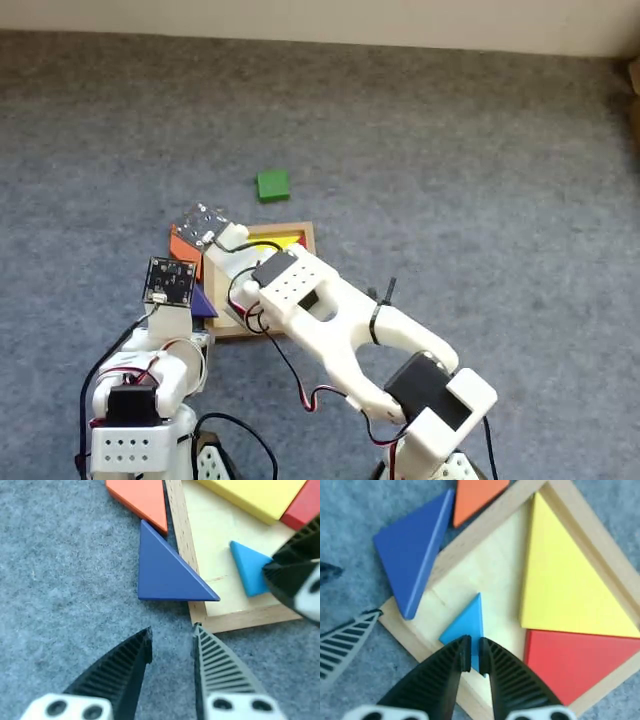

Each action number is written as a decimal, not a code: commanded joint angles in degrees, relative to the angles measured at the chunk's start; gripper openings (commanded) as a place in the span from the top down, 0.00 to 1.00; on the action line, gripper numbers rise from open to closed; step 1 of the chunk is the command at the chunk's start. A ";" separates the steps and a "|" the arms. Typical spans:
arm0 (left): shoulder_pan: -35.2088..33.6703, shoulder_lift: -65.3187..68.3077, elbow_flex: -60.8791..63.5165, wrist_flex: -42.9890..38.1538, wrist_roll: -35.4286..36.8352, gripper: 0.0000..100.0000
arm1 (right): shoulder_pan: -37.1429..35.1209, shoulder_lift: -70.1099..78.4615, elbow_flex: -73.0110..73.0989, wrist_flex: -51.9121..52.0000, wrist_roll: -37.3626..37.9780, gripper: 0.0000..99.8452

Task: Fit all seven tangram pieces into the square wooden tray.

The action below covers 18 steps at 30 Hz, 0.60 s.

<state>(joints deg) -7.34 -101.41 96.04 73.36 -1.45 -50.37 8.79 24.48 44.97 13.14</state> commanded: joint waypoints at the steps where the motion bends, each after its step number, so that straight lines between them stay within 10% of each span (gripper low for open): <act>1: 0.75 -2.68 1.10 0.26 -0.26 0.86 | -0.66 -0.22 -1.63 -1.71 -0.18 0.95; 18: 0.75 -2.68 1.10 0.26 -0.26 0.86 | 4.62 -23.34 21.23 -14.29 6.51 0.96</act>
<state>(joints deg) -7.34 -101.41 96.04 73.36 -1.45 -46.24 -10.02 41.98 35.47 18.86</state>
